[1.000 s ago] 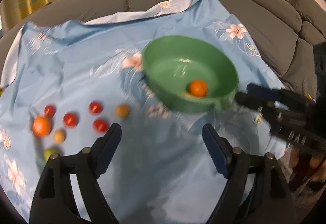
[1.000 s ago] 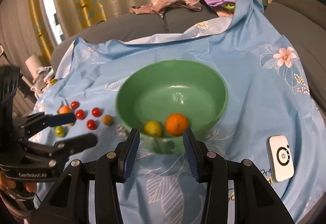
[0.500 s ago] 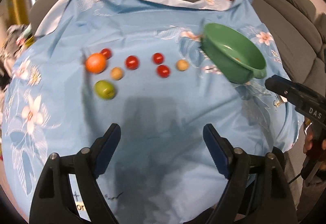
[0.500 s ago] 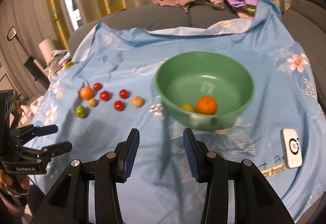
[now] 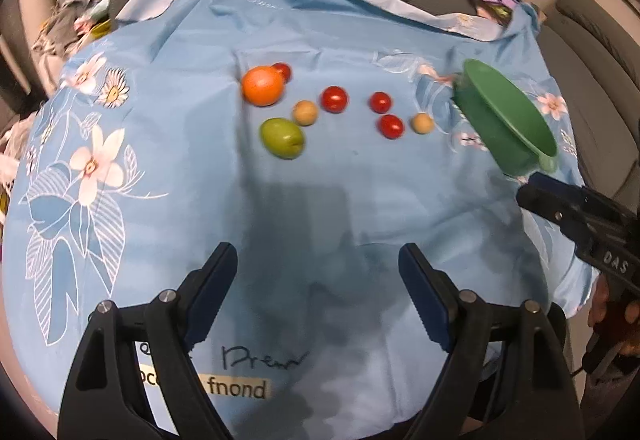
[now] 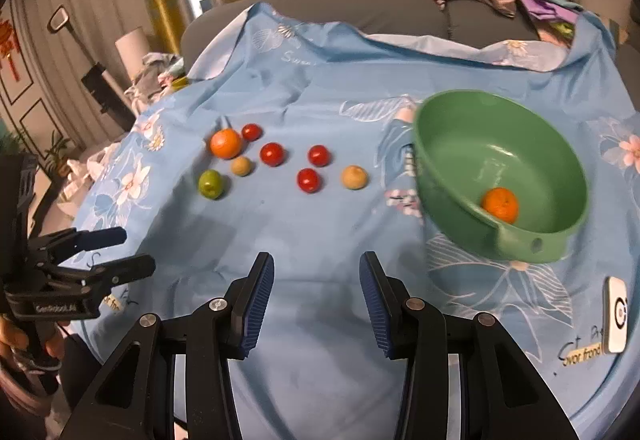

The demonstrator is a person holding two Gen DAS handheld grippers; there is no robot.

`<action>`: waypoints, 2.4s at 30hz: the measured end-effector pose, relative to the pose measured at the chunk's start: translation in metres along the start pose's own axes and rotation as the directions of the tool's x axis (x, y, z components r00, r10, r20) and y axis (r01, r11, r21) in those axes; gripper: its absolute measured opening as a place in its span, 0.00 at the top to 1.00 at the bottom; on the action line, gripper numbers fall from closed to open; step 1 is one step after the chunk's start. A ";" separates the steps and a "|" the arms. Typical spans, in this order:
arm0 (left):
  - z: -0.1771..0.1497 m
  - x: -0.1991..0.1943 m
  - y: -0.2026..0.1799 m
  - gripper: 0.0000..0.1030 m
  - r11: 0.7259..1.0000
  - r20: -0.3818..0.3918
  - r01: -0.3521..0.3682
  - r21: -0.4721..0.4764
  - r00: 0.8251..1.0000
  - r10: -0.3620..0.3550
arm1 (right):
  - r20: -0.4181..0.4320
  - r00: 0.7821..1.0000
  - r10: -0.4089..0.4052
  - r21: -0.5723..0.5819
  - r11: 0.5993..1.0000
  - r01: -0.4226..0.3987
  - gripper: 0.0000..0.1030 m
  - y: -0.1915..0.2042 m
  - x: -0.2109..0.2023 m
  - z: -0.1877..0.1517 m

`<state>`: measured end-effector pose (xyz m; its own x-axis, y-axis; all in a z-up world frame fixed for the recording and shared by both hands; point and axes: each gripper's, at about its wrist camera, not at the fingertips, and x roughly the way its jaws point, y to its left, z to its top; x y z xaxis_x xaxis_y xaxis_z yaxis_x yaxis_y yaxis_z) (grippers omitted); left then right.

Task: Organize fruits
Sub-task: 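Withdraw both open tools from the bowl toward the remaining fruit, then grasp the green fruit with the left tool while the right tool grasps the large orange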

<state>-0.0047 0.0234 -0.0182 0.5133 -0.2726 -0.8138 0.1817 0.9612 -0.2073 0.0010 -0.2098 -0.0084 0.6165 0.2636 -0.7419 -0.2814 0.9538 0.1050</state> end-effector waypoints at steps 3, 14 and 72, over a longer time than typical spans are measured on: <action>0.003 0.002 0.004 0.20 1.000 0.010 0.010 -0.010 1.000 -0.010 | -0.014 1.000 0.010 -0.016 1.000 -0.010 0.56 0.005 0.005 0.000; 0.037 0.031 0.011 0.28 1.000 0.029 0.024 0.010 0.999 -0.024 | -0.046 0.999 0.028 -0.016 0.999 -0.028 0.56 0.007 0.024 0.003; 0.073 0.031 0.090 0.68 0.995 0.117 -0.038 -0.092 0.992 0.048 | -0.075 0.970 0.232 -0.124 0.963 -0.239 0.56 0.094 0.177 0.112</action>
<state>0.0891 0.0981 -0.0228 0.6162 -0.2287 -0.7537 0.0841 0.9706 -0.2257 0.1659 -0.0568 -0.0557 0.4779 0.4657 -0.7448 -0.5095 0.8377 0.1969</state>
